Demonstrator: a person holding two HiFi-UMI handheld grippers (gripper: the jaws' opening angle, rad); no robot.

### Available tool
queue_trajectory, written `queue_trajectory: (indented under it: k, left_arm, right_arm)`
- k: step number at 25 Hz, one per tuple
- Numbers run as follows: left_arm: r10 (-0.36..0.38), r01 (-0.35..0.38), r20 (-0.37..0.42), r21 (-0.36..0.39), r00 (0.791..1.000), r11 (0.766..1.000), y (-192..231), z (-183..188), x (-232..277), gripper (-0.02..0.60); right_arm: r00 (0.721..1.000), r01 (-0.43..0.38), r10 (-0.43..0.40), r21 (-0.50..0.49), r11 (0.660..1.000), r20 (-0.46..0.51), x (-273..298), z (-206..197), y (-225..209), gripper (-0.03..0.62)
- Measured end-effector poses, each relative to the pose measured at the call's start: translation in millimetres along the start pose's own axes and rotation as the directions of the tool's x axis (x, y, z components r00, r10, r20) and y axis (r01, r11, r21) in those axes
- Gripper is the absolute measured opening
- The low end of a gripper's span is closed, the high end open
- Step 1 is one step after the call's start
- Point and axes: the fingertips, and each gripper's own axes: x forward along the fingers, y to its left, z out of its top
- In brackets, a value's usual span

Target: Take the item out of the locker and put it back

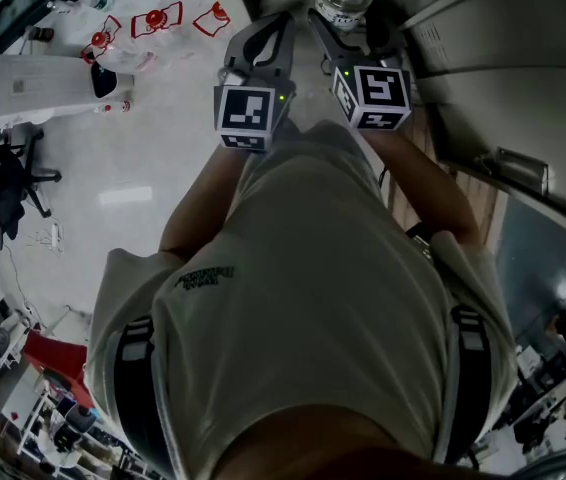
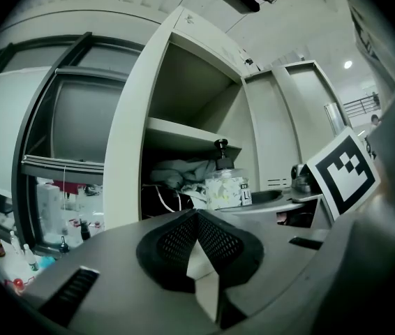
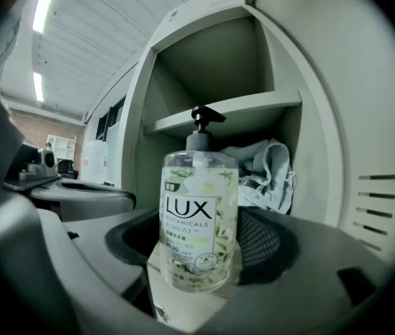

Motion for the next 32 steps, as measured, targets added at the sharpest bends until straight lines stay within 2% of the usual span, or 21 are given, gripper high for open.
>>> queue_trajectory:
  k: [16,24,32]
  left_arm:
    - [0.006,-0.006,-0.001,0.006,1.000,1.000,-16,59,-27,0.015]
    - [0.004,-0.004,0.051,0.015,0.999,1.000,-19,102,-40,0.015]
    - [-0.018,0.016,0.074,0.026,0.997,1.000,-25,123,-47,0.015]
  right_arm:
    - [0.999,-0.039,0.039,0.012,0.999,0.020,-52,60,7,0.345]
    - [0.995,-0.044,0.045,-0.010,0.999,0.092,-76,107,8,0.345]
    - [0.987,-0.070,0.074,-0.034,0.997,0.143,-97,134,19,0.345]
